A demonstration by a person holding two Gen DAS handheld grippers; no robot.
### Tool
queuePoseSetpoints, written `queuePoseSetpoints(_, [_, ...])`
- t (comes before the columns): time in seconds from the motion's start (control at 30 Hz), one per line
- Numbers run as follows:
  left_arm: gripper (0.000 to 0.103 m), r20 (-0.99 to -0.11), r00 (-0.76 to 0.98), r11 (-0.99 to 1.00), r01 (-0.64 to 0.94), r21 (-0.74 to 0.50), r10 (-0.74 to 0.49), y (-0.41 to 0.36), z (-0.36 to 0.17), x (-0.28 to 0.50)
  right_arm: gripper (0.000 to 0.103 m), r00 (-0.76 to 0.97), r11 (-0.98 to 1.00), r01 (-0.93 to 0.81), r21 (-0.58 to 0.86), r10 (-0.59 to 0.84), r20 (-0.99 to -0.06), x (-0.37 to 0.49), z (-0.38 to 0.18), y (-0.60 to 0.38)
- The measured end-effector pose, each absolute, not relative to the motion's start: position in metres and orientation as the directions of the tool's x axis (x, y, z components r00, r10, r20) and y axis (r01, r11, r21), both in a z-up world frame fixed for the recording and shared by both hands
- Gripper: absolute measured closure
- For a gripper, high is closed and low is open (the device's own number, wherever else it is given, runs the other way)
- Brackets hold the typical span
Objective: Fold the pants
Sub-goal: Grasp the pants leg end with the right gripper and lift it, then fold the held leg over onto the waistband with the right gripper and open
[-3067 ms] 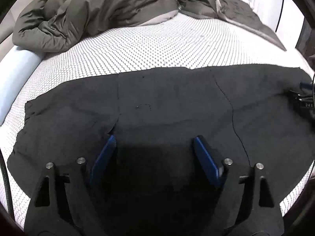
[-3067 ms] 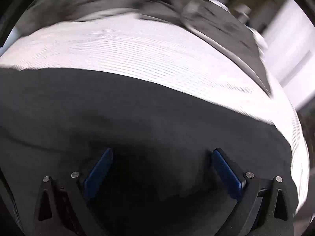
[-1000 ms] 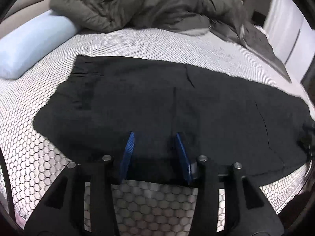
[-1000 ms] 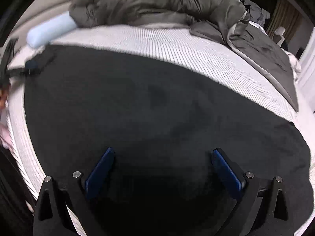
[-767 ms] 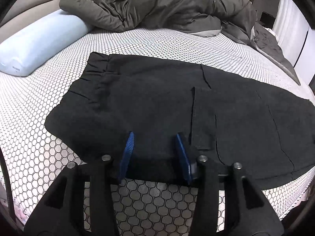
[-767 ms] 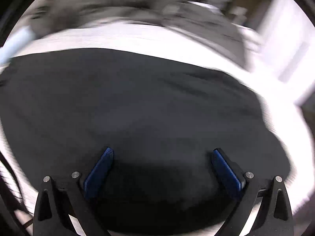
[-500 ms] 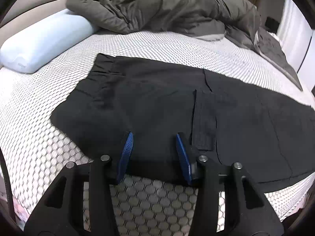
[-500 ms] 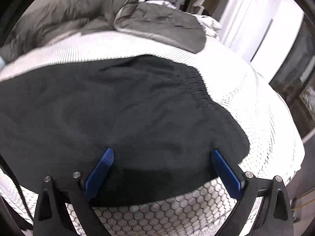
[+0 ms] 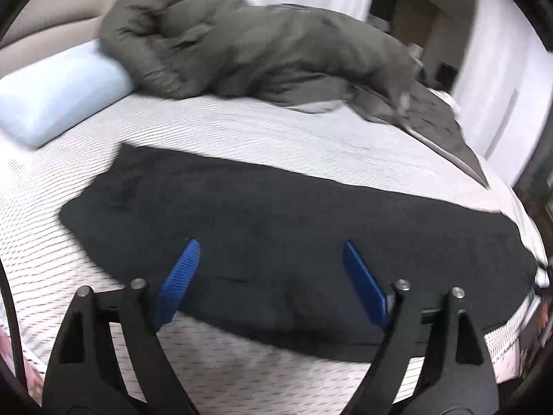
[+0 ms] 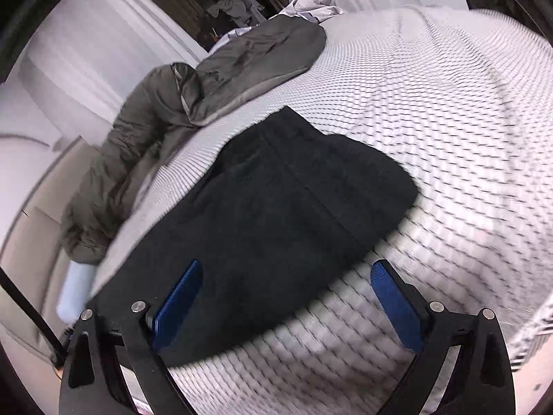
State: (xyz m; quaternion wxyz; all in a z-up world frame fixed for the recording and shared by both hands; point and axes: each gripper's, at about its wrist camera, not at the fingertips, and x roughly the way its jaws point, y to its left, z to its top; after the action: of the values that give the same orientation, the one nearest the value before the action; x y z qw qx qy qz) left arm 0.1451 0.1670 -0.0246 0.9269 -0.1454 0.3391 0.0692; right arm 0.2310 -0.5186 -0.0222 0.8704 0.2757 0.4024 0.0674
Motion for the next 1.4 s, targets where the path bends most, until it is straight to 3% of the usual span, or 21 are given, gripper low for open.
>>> queuePoseSetpoints(0.1, [0.013, -0.674, 0.739, 0.966, -0.173, -0.191, -0.001, 0.130, -0.028, 0.166, 0.019, 0.679, 0.855, 0.136, 0.500, 0.287, -0.676, 0.251, -0.024, -0.508])
queuePoseSetpoints(0.17, [0.002, -0.684, 0.729, 0.978, -0.127, -0.165, -0.021, 0.101, -0.033, 0.178, 0.020, 0.678, 0.855, 0.148, 0.498, 0.279, -0.681, 0.261, -0.028, -0.503])
queuePoseSetpoints(0.33, [0.001, -0.719, 0.694, 0.999, -0.025, -0.041, -0.012, 0.040, -0.048, 0.190, 0.023, 0.680, 0.851, 0.142, 0.505, 0.287, -0.675, 0.261, -0.030, -0.503])
queuePoseSetpoints(0.47, [0.001, -0.738, 0.674, 1.000, 0.011, -0.028, -0.028, 0.018, -0.057, 0.192, 0.029, 0.690, 0.830, 0.137, 0.541, 0.311, -0.653, 0.244, -0.028, -0.510])
queuePoseSetpoints(0.57, [0.001, -0.751, 0.660, 1.000, 0.026, 0.015, -0.006, 0.008, -0.066, 0.193, 0.058, 0.683, 0.813, 0.188, 0.551, 0.295, -0.668, 0.245, -0.034, -0.518])
queuePoseSetpoints(0.63, [0.001, -0.752, 0.659, 1.000, 0.025, 0.016, -0.004, 0.008, -0.070, 0.194, 0.070, 0.686, 0.800, 0.179, 0.573, 0.316, -0.655, 0.246, -0.036, -0.518])
queuePoseSetpoints(0.73, [0.001, -0.753, 0.658, 1.000, 0.018, 0.011, -0.004, 0.010, -0.070, 0.192, 0.077, 0.713, 0.819, 0.166, 0.550, 0.286, -0.641, 0.244, -0.027, -0.509])
queuePoseSetpoints(0.9, [0.001, -0.752, 0.659, 1.000, 0.009, 0.014, 0.005, 0.014, -0.070, 0.191, 0.081, 0.776, 0.835, 0.068, 0.545, 0.299, -0.555, 0.239, 0.002, -0.482])
queuePoseSetpoints(1.1, [0.001, -0.751, 0.660, 1.000, 0.004, 0.013, 0.007, 0.017, -0.070, 0.190, 0.083, 0.773, 0.875, -0.056, 0.481, 0.342, -0.533, 0.250, 0.028, -0.426])
queuePoseSetpoints(1.4, [0.001, -0.741, 0.669, 0.996, -0.083, -0.014, 0.046, 0.052, -0.061, 0.184, 0.086, 0.637, 0.818, -0.471, 0.331, 0.575, -0.514, 0.273, 0.081, -0.240])
